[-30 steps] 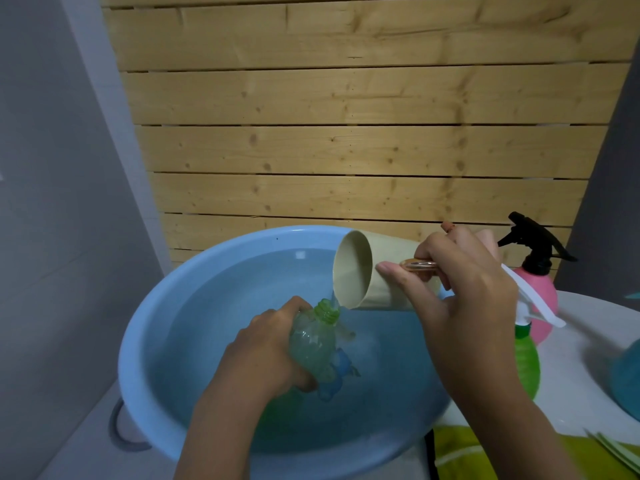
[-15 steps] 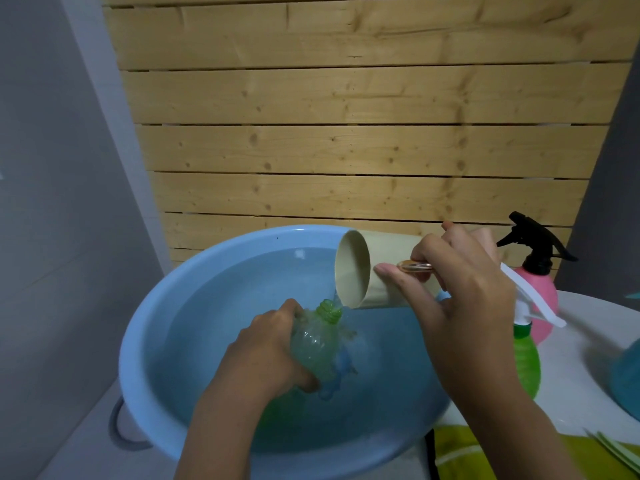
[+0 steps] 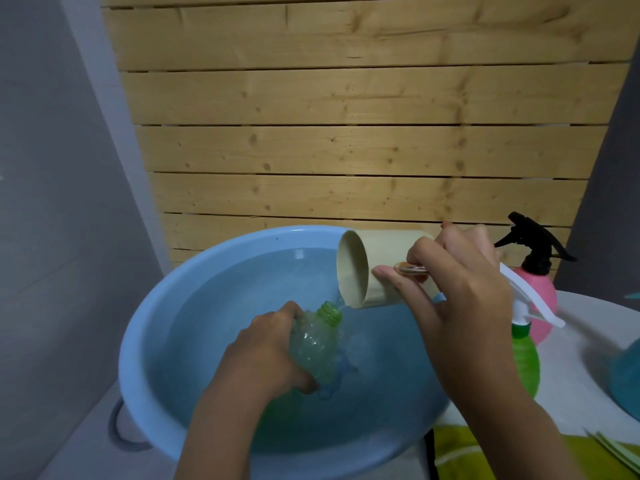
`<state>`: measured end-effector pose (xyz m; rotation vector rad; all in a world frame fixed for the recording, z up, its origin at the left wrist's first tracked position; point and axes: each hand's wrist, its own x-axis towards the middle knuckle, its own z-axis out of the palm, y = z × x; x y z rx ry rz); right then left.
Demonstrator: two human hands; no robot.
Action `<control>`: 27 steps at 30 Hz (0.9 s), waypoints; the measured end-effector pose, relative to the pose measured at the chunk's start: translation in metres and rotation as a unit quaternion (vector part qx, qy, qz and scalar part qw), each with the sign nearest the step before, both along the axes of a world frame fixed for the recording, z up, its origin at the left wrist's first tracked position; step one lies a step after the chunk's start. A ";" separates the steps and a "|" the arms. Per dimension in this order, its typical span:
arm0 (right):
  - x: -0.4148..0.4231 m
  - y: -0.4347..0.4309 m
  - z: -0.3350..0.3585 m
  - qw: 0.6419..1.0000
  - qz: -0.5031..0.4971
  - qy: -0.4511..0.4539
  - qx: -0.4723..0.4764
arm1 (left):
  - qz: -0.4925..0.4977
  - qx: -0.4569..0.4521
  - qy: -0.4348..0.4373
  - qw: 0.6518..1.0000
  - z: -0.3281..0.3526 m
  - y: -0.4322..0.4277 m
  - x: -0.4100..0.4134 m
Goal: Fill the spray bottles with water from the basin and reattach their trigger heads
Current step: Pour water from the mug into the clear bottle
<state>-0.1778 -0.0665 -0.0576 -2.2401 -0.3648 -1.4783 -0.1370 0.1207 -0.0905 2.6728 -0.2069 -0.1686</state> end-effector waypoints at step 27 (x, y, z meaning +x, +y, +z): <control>0.008 0.002 -0.007 0.996 0.003 -0.001 -0.089 | 0.071 -0.013 -0.054 0.996 0.008 0.003 -0.004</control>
